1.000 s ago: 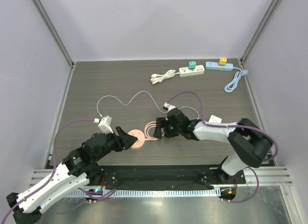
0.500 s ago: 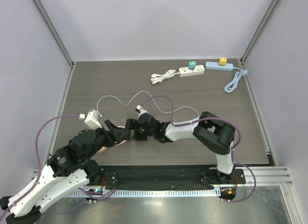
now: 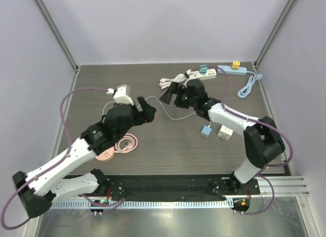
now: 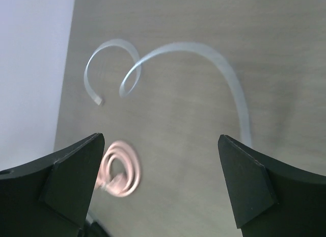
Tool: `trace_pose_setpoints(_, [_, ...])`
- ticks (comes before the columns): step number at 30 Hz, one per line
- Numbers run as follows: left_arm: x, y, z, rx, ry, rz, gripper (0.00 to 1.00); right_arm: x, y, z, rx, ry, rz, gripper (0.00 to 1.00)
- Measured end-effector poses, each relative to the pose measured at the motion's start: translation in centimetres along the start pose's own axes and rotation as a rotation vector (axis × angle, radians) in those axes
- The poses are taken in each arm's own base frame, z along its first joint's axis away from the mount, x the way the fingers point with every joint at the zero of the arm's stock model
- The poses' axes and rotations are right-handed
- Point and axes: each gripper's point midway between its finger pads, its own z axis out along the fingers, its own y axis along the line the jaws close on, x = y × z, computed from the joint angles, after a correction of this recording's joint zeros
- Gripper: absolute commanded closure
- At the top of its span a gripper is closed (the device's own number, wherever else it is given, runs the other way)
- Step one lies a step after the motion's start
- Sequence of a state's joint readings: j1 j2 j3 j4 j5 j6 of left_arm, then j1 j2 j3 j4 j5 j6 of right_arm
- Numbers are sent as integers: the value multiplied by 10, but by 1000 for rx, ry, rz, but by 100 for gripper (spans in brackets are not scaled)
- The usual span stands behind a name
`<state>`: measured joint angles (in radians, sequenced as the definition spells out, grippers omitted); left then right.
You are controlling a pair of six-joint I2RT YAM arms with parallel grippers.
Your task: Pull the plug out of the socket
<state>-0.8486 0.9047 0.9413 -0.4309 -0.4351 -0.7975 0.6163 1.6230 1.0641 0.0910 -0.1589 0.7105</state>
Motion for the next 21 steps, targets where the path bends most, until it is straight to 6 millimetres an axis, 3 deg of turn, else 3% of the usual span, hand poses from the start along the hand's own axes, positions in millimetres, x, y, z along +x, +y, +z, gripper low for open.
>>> trace_pose_setpoints(3, [-10, -18, 43, 22, -10, 14, 19, -57, -42, -9, 86, -85, 17, 0])
trace_pose_setpoints(6, [-24, -18, 90, 34, -37, -19, 21, -99, -80, -13, 148, -137, 54, 1])
trace_pose_setpoints(11, [-48, 7, 155, 41, -111, -71, 17, -154, -131, 19, 212, -188, 116, 3])
trace_pose_setpoints(16, [-70, 26, 208, 58, -156, -83, 22, -172, -160, 81, 217, -188, 179, 6])
trace_pose_setpoints(21, [-70, 40, 229, 81, -161, -28, 26, -162, -192, 127, 244, -175, 278, 11])
